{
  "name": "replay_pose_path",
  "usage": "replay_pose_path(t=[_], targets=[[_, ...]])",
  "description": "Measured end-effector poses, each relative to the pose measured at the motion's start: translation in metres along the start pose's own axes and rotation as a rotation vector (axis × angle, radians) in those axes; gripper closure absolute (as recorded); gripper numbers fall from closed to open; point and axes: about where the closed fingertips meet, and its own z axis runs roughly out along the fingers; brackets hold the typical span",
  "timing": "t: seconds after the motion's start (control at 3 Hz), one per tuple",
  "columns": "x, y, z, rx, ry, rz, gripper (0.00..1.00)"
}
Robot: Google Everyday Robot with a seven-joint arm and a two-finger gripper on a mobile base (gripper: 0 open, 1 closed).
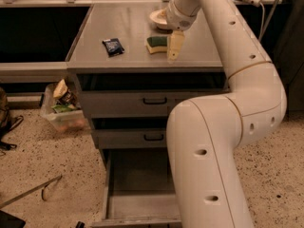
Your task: Place sponge into bottom drawer
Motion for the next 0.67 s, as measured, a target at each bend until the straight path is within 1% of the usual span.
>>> replay_pose_path(t=[0.33,0.67], targets=[[-0.0095,0.0014,0.0311,-0.046,0.011,0.005,0.0],[-0.0095,0.0014,0.0312,-0.046,0.011,0.005,0.0]])
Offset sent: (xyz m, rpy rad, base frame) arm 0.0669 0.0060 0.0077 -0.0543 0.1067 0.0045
